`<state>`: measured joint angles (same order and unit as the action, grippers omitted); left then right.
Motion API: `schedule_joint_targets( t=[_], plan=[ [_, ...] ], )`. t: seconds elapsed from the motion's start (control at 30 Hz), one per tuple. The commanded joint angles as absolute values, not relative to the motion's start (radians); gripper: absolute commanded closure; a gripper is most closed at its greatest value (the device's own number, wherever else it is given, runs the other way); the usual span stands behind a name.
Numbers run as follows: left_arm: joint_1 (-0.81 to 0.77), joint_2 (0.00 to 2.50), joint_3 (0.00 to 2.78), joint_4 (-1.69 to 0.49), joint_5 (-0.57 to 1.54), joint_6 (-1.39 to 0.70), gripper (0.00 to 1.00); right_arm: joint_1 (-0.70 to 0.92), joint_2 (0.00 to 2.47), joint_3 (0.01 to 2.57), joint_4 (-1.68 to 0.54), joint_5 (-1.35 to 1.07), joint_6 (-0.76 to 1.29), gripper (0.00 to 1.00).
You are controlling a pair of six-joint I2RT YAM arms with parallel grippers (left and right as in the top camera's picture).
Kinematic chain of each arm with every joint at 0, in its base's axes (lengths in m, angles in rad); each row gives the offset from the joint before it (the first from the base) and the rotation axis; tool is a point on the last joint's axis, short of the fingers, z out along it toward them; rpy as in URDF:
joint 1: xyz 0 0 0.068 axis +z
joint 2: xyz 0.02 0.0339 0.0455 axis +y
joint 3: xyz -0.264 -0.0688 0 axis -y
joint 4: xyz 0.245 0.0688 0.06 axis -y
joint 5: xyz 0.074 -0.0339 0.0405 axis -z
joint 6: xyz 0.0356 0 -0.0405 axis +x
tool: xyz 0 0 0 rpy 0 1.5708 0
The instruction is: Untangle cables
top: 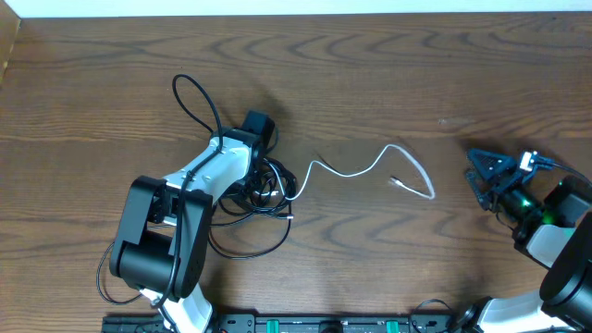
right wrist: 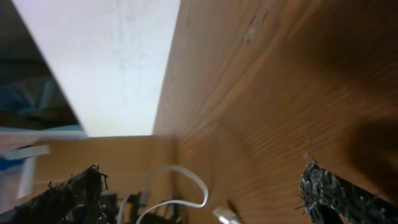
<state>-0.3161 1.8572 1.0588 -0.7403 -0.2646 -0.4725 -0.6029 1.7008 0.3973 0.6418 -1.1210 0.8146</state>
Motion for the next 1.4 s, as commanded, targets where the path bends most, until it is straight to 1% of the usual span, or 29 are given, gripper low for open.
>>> schedule_joint_targets(
  t=[0.0,0.17,0.3,0.4,0.5,0.67,0.8,0.87,0.93,1.0,1.03,1.17,1.3,1.37],
  plan=[
    [-0.320,1.914,1.018,-0.736,-0.210,-0.481,0.80,-0.592,1.706,0.400,0.613,-1.050,0.761,0.02],
    [-0.320,1.914,1.018,-0.736,-0.210,-0.481,0.80,-0.582,1.706,0.424,0.395,-0.877,0.691,0.04],
    [-0.320,1.914,1.018,-0.736,-0.210,-0.481,0.80,-0.564,1.706,0.465,0.312,-0.866,0.639,0.04],
    [-0.320,1.914,1.018,-0.736,-0.210,-0.481,0.80,-0.538,1.706,0.520,0.194,-0.841,0.585,0.04],
    [-0.320,1.914,1.018,-0.736,-0.210,-0.481,0.80,-0.510,1.706,0.607,0.021,-0.837,0.500,0.05],
    [-0.320,1.914,1.018,-0.736,-0.210,-0.481,0.80,-0.430,1.706,0.792,-0.315,-0.799,0.279,0.05],
    [-0.320,1.914,1.018,-0.735,-0.210,-0.481,0.80,-0.319,1.706,0.915,-0.489,-0.758,0.097,0.05],
    [-0.320,1.914,1.018,-0.734,-0.210,-0.481,0.80,-0.254,1.706,0.966,-0.556,-0.751,0.048,0.05],
    [-0.320,1.914,1.018,-0.730,-0.210,-0.481,0.80,-0.191,1.706,0.995,-0.585,-0.731,0.047,0.03],
    [-0.320,1.914,1.018,-0.727,-0.210,-0.481,0.80,-0.117,1.706,1.011,-0.583,-0.731,0.059,0.01],
    [-0.320,1.914,1.018,-0.727,-0.210,-0.481,0.79,-0.079,1.706,1.015,-0.570,-0.731,0.081,0.01],
    [-0.320,1.914,1.018,-0.728,-0.210,-0.481,0.80,0.061,1.706,1.016,-0.485,-0.732,0.171,0.01],
    [-0.320,1.914,1.018,-0.728,-0.210,-0.481,0.80,0.168,1.706,1.016,-0.400,-0.756,0.265,0.01],
    [-0.320,1.914,1.018,-0.728,-0.210,-0.481,0.80,0.221,1.705,1.016,-0.336,-0.792,0.344,0.01]
  ],
)
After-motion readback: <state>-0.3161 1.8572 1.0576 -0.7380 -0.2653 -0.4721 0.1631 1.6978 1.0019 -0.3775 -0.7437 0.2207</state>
